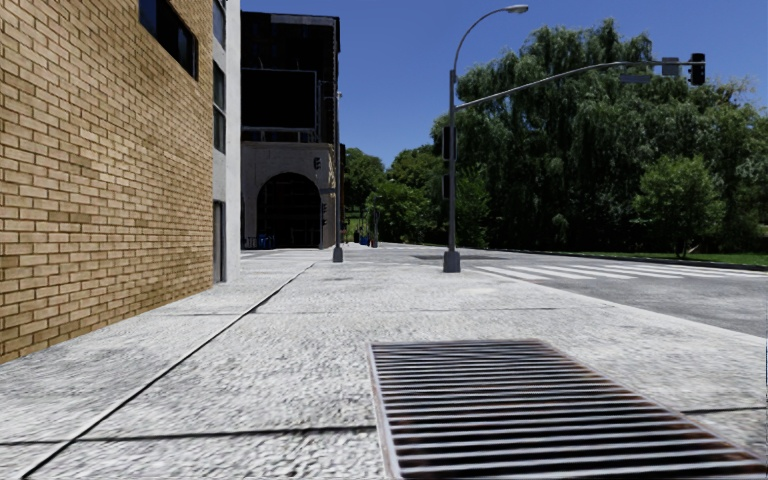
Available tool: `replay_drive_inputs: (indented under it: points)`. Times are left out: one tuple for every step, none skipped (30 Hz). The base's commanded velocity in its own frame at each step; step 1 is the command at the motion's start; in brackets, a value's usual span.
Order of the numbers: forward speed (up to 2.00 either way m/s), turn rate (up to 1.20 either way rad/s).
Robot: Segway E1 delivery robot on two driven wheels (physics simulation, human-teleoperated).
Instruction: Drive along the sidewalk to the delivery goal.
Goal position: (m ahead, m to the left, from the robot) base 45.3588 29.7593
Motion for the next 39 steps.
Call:
replay_drive_inputs:
  points:
    - [2.00, 0.00]
    - [2.00, 0.00]
    - [2.00, 0.00]
    - [2.00, 0.00]
    - [2.00, 0.00]
    - [2.00, 0.00]
    - [2.00, 0.00]
    - [2.00, 0.00]
    - [2.00, 0.00]
    - [2.00, 0.00]
    - [2.00, 0.00]
    - [2.00, 0.00]
    - [2.00, 0.00]
    - [2.00, 0.00]
    - [2.00, 0.00]
    - [2.00, 0.00]
    - [2.00, 0.00]
    - [2.00, 0.00]
    - [2.00, 0.00]
    - [2.00, 0.00]
    - [2.00, 0.00]
    - [2.00, 0.00]
    - [2.00, 0.00]
    - [2.00, 0.00]
    - [2.00, 0.00]
    - [2.00, 0.00]
    - [2.00, 0.00]
    - [2.00, 0.00]
    - [2.00, 0.00]
    - [2.00, 0.00]
    - [2.00, 0.00]
    - [2.00, 0.00]
    - [2.00, 0.00]
    - [2.00, 0.00]
    - [2.00, 0.00]
    - [2.00, 0.00]
    - [2.00, 0.00]
    - [2.00, 0.00]
    - [2.00, 0.00]
